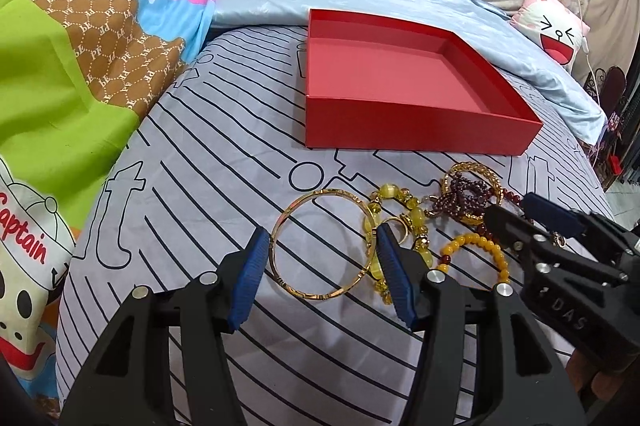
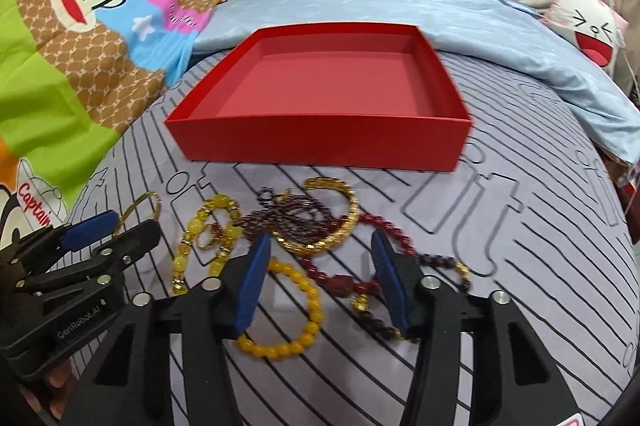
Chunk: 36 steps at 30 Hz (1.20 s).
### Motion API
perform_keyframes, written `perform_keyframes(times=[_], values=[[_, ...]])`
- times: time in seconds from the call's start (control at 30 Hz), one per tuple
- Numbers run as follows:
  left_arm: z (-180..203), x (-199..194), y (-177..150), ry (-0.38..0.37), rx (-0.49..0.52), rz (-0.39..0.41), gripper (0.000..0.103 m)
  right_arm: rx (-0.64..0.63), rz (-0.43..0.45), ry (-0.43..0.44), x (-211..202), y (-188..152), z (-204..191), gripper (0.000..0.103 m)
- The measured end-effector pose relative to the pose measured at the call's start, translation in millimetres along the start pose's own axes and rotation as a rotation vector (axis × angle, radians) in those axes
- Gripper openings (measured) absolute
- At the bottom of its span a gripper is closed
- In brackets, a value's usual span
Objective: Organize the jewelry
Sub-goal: 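Close the left tool on the thin gold bangle while the right tool grasps the tangled dark red bead strand, then carry both held pieces into the red tray and open both tools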
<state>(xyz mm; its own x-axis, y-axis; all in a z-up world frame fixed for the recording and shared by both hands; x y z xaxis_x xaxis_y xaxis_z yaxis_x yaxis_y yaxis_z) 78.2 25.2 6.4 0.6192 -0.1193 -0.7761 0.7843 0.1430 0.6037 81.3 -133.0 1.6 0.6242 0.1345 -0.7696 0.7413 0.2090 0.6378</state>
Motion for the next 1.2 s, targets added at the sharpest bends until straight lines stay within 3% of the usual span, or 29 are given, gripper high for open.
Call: perform_keyframes(times=[0.27,0.33,0.4,0.47,0.73,0.87,0.9,1.07,1.2], values=[[-2.7,5.1,1.4,0.002,-0.006,-0.010,0.053,-0.039,-0.007,-0.003,13.4,3.9,-7.2,0.030],[-3.1,6.3,0.8,0.001,-0.008,-0.013,0.053,-0.041,-0.013,0.001,15.4,4.5,-5.5,0.023],[-3.8,6.7,1.0,0.001,-0.009,-0.014,0.053,-0.029,-0.009,0.022,15.6,5.0,-3.1,0.008],[-3.5,6.0,1.1,0.000,-0.009,-0.013,0.053,-0.018,-0.007,0.034,14.8,5.8,-2.3,0.001],[-3.6,0.5,1.2,-0.002,-0.008,-0.002,0.053,0.006,0.011,0.088,4.8,5.6,0.5,0.001],[-4.1,-2.9,0.6,-0.002,-0.011,0.003,0.053,0.019,0.024,0.117,0.9,10.2,-5.1,0.033],[-4.8,-2.9,1.3,-0.001,-0.012,0.004,0.053,0.019,0.026,0.124,0.8,11.5,-7.3,0.035],[-9.8,-2.1,4.6,0.009,-0.020,0.007,0.053,-0.005,0.010,0.151,9.9,18.3,-23.3,0.035],[-12.9,-1.4,4.2,0.012,-0.026,0.004,0.053,-0.006,-0.036,0.146,25.6,13.5,-25.0,0.015]])
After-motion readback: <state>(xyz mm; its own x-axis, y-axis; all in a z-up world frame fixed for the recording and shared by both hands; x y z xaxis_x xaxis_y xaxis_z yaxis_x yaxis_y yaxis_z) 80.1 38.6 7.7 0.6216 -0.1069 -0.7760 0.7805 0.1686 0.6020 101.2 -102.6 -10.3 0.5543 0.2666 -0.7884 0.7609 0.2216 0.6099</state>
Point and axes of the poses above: each gripper's, at about its wrist camera, not at the fingertips, and x roughly the way its jaws point, z to its right, y to its top, the point moved 2 cm from there along x, roughly the way its jaws point, and after that the axes turned 9 degrees about -x, right-handed, at the moved point
